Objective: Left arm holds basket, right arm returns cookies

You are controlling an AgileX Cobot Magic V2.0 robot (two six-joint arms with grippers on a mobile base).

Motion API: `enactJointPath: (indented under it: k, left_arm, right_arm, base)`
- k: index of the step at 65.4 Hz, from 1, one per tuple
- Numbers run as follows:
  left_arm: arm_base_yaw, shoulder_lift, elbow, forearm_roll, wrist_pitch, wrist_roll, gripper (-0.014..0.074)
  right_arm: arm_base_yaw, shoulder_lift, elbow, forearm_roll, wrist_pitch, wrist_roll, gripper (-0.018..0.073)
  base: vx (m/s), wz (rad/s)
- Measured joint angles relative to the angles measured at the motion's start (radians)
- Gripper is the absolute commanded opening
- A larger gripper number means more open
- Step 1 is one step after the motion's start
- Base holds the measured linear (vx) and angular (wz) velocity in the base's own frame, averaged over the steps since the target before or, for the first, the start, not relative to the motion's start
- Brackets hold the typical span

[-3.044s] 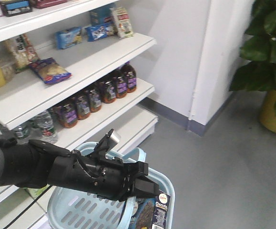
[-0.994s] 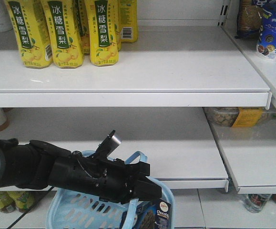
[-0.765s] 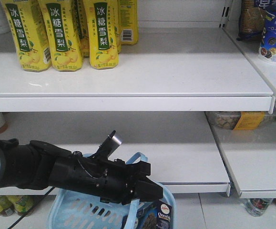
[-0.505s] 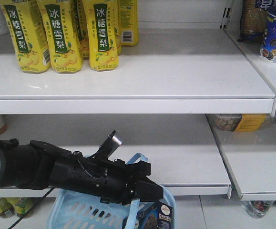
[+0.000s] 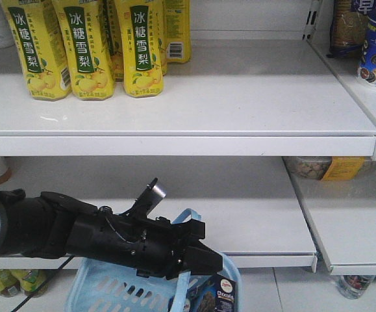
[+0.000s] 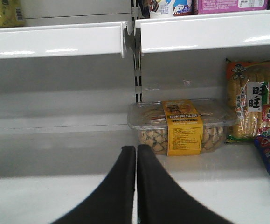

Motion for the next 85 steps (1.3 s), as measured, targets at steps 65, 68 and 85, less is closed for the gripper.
enactJointPath:
  k: [65, 68, 85]
  left_arm:
    - [0.000, 0.000, 0.002, -0.001, 0.000, 0.000, -0.0006]
    - [0.000, 0.000, 0.002, -0.001, 0.000, 0.000, -0.0006]
    - [0.000, 0.000, 0.002, -0.001, 0.000, 0.000, -0.0006]
  right_arm:
    - [0.000, 0.000, 0.000, 0.000, 0.000, 0.000, -0.0009]
    - [0.000, 0.000, 0.000, 0.000, -0.002, 0.000, -0.0009]
    - [0.000, 0.000, 0.000, 0.000, -0.068, -0.011, -0.0009]
  base:
    - [0.00, 0.00]
    - [0.00, 0.00]
    - [0.00, 0.00]
